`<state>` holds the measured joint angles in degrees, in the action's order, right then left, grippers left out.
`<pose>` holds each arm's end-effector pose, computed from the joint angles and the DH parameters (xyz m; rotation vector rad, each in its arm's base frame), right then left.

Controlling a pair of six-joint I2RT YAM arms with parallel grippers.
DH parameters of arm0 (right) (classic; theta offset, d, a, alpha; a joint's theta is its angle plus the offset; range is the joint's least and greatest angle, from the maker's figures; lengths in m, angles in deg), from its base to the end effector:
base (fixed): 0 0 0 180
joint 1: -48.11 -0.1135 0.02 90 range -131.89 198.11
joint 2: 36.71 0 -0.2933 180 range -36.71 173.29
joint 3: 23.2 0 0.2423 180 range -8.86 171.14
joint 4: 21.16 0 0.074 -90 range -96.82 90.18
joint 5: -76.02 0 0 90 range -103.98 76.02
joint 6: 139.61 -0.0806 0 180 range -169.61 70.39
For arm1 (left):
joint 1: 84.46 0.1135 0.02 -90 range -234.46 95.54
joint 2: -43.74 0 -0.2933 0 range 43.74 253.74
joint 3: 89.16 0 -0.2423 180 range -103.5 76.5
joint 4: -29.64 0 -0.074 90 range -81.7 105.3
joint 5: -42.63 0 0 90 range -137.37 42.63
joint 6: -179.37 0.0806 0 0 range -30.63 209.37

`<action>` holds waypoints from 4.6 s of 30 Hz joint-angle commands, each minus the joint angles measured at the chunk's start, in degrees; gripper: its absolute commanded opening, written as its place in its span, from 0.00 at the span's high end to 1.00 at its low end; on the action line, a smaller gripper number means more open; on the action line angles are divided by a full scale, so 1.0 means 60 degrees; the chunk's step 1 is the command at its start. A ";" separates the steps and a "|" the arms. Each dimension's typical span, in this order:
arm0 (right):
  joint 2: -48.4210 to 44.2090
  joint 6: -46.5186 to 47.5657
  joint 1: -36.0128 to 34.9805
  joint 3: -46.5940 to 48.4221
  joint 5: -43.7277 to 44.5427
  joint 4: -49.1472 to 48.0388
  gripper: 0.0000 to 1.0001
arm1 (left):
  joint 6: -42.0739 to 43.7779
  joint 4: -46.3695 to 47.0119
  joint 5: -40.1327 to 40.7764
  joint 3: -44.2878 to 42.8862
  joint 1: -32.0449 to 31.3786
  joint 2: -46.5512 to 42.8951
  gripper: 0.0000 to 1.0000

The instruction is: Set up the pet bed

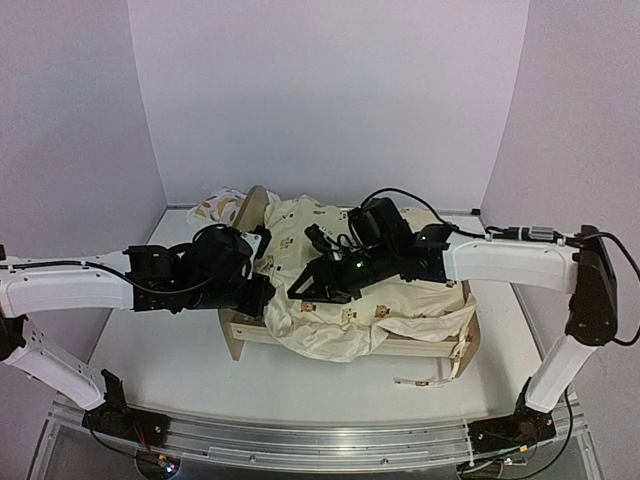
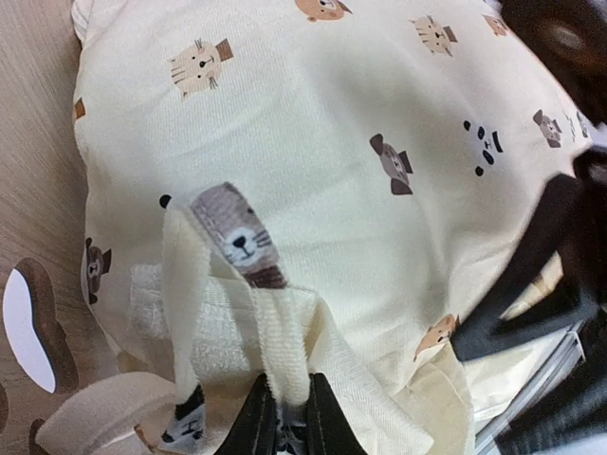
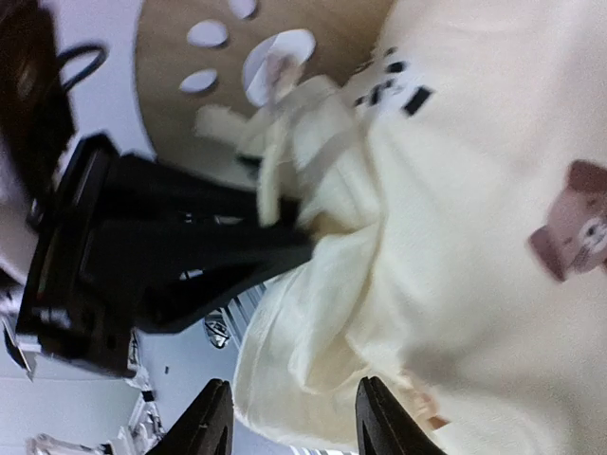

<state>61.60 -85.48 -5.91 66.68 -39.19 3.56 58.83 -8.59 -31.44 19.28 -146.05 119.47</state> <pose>0.2220 0.3642 0.2879 -0.6676 2.3318 1.3018 0.1628 -0.2544 0.2780 0.4843 2.2799 -0.5130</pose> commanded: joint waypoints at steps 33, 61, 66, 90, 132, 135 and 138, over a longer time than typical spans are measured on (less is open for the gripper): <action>-0.0145 0.2986 -0.1222 -0.0250 0.6015 -0.0140 0.66 | -0.0169 -0.0940 0.0231 -0.0829 -0.0001 -0.0943 0.87; 0.0450 0.5162 -0.1454 -0.0382 0.0765 -0.2836 0.52 | 0.0092 -0.1130 0.0627 -0.1165 0.0001 -0.1079 0.87; 0.0862 0.5420 -0.1510 -0.0657 0.2156 -0.4042 0.51 | 0.0123 -0.1156 0.0721 -0.1196 -0.0005 -0.1146 0.87; 0.2221 0.6130 -0.1527 -0.0739 0.4050 -0.6690 0.56 | 0.0241 -0.1174 0.0887 -0.1078 0.0003 -0.1461 0.88; 0.0306 0.2242 -0.1640 -0.0055 0.5306 -0.4027 1.00 | -0.0078 -0.1379 0.1226 -0.0612 0.0010 -0.2039 0.54; 0.0199 0.2039 -0.1443 0.0995 0.4847 -0.1874 1.00 | -0.0222 -0.1542 0.1222 -0.0441 0.0010 -0.2076 0.43; 0.0232 0.1857 -0.1150 0.1510 0.4094 -0.0347 1.00 | -0.0354 -0.1506 0.1146 -0.0125 0.0010 -0.2231 0.36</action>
<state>65.42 -70.62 -14.97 70.62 -9.91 -14.38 58.28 -16.26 -24.87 16.30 -146.02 108.08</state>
